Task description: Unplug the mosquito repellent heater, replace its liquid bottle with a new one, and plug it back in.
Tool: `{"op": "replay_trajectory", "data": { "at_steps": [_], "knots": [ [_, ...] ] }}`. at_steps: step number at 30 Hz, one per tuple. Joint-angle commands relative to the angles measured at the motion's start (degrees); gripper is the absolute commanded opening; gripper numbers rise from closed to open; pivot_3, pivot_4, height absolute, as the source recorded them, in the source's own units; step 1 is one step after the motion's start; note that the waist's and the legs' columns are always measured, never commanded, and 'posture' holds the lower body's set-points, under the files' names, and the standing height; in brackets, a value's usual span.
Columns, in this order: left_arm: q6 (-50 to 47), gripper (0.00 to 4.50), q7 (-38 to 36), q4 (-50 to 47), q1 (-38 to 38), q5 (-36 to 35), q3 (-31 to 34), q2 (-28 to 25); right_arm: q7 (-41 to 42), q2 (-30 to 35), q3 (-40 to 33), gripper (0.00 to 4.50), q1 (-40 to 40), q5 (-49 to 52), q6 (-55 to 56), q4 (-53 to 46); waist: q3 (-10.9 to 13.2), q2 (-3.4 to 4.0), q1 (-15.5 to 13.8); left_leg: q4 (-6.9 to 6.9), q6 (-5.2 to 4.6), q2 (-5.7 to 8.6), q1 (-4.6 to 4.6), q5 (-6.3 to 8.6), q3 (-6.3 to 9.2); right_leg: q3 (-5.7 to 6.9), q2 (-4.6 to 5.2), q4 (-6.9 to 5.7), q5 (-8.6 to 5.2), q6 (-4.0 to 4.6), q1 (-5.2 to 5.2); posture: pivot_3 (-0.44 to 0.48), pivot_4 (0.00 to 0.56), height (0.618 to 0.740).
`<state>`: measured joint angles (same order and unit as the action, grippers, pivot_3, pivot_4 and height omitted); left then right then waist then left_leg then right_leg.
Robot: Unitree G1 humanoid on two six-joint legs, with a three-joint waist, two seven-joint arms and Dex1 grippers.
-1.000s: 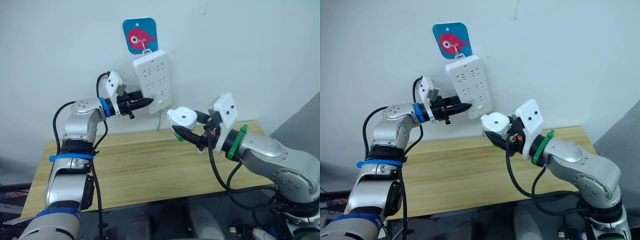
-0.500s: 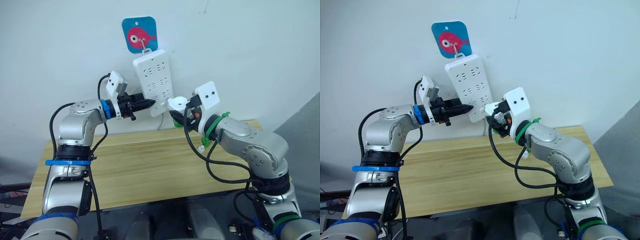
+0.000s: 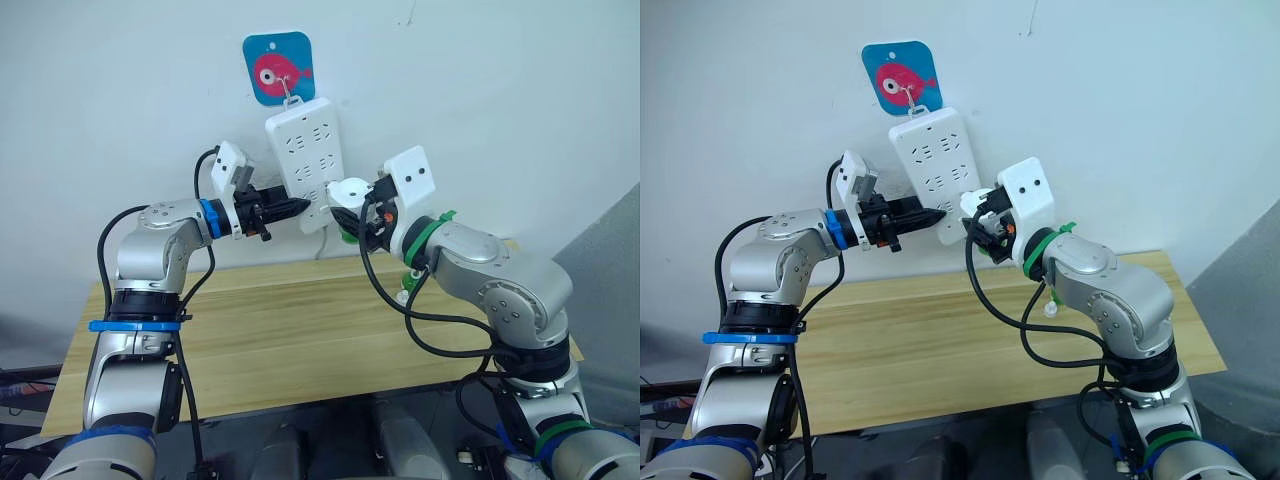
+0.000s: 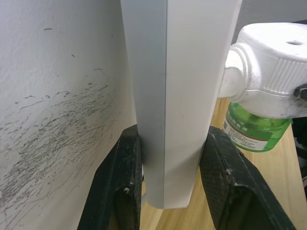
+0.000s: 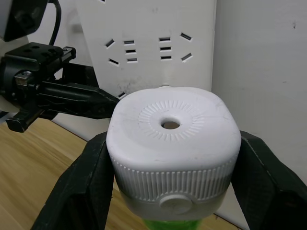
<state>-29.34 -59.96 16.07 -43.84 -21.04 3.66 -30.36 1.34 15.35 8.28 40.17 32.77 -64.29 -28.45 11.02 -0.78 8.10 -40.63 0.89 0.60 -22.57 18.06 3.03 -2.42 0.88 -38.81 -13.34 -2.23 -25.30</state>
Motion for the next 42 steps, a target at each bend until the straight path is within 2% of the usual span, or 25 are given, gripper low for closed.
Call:
{"op": "replay_trajectory", "data": {
  "at_steps": [1, 23, 42],
  "knots": [
    [0.4, 1.29, -0.2, -1.6, 0.3, 0.1, -1.4, 0.1, 1.1, -0.1, -0.1, 2.99, 1.5, -1.3, 0.2, -1.6, 0.0, 0.0, 0.0, 0.0, 0.0, 0.0, 0.01, 0.0, 0.0, 0.0, 0.0, -0.01, 0.0, 0.0, 0.0, -0.226, 0.147, 0.73],
    [-0.1, 1.29, -0.8, -3.5, 1.7, -0.7, -2.2, -0.1, 2.9, -3.3, 0.8, 2.99, 1.7, -7.6, 0.8, -1.2, 0.0, 0.01, 0.2, -0.03, 0.0, 0.01, 0.01, 0.0, 0.0, 0.01, 0.03, -0.06, 0.0, 0.0, -0.01, -0.225, 0.152, 0.73],
    [-4.5, 1.29, -2.1, -9.1, 3.9, -3.9, -1.9, 1.1, 4.3, -8.6, 2.9, 2.99, 3.6, -13.1, 3.2, 6.4, -0.2, 0.03, 1.3, -0.03, 0.0, 0.03, 0.08, 0.0, -0.01, 0.02, 0.07, -0.13, 0.0, 0.01, 0.0, -0.219, 0.15, 0.73]
  ]
}}
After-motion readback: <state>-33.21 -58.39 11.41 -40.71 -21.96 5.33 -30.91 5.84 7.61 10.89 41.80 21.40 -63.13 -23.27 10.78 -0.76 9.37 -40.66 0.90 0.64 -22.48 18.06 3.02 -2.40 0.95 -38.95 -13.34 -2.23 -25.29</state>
